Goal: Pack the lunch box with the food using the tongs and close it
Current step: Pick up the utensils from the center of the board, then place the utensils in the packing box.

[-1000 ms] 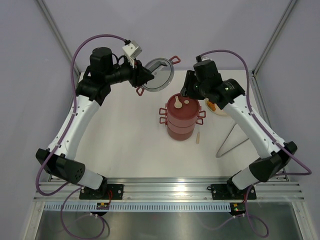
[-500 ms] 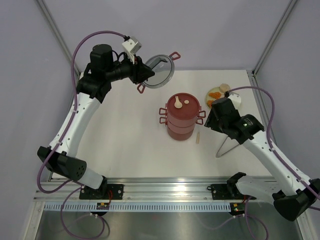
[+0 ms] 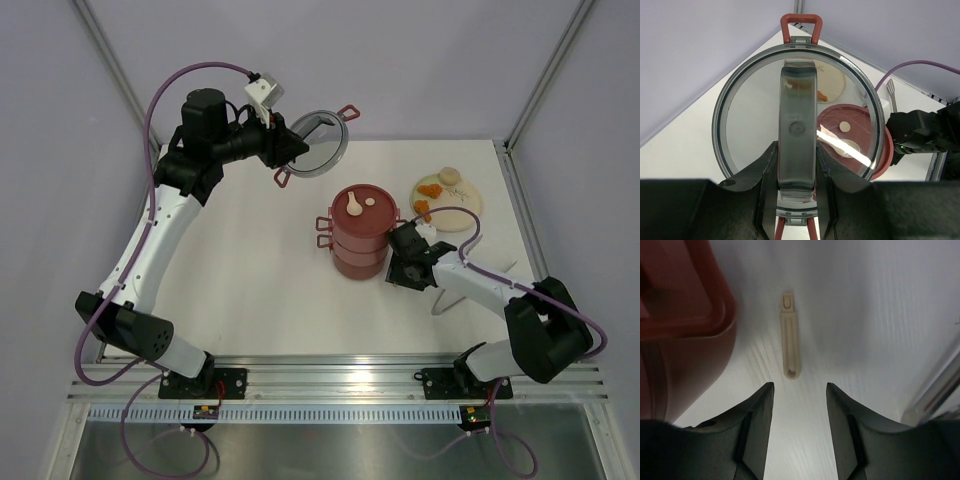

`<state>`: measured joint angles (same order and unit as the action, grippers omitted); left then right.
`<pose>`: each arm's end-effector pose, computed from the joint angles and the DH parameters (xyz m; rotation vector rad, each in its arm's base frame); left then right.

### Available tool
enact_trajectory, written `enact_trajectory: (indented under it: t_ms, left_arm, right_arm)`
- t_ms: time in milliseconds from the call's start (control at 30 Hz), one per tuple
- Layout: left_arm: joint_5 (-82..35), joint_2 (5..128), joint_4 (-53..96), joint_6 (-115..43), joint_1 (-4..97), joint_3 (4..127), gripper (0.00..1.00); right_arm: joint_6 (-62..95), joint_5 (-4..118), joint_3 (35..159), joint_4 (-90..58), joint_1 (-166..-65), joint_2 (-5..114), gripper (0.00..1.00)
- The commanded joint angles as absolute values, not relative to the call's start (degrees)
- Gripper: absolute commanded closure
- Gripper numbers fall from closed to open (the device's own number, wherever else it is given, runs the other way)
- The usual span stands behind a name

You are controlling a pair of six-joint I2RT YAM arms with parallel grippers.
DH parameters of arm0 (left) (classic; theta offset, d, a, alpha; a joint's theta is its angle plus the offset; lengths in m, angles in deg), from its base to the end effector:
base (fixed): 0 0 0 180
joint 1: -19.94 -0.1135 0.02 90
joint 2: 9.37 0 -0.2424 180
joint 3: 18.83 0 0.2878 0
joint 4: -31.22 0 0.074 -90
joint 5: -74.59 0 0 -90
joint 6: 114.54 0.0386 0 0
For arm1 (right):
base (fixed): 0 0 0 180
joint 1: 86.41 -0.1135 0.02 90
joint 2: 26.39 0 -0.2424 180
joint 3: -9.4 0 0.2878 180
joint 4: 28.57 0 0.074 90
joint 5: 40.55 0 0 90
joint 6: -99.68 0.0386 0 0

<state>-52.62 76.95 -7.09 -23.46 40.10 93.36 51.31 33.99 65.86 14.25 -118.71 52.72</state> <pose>0.3352 -0.1479 0.4584 0.7891 1.6357 -0.8154 0.2472 0.1441 0.1395 0.2924 2.6251 0.0588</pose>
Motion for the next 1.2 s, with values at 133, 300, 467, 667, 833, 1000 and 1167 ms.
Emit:
enact_trajectory:
  t_ms: [133,300,467,667,833,1000,1167]
  left_arm:
    - [-51.62,75.80,-4.89,-22.70,39.80,95.60,1.00]
    - [-51.36,75.62,-5.42,-22.35,39.80,95.51,1.00]
    - [-51.27,75.44,-5.33,-22.26,39.80,95.42,1.00]
    - [-50.57,75.44,-5.25,-22.00,39.71,95.33,1.00]
    - [-51.18,75.79,-4.63,-22.43,39.71,95.33,1.00]
    - [-51.97,75.97,-4.10,-22.96,39.71,95.24,1.00]
    - [-51.97,75.97,-3.93,-23.14,39.71,95.33,1.00]
  right_arm:
    - [47.56,33.90,65.56,0.25,-118.58,61.93,0.50]
    - [48.09,32.75,64.85,-0.19,-118.58,63.88,0.62]
    - [49.75,31.35,64.68,2.61,-118.58,60.11,0.80]
    - [52.30,27.84,65.38,11.38,-118.58,49.32,1.00]
    - [51.61,24.14,68.97,20.61,-118.67,40.42,1.00]
    - [50.20,21.77,73.19,25.38,-118.58,36.54,1.00]
    - [48.80,21.06,77.76,27.49,-118.58,35.84,1.00]
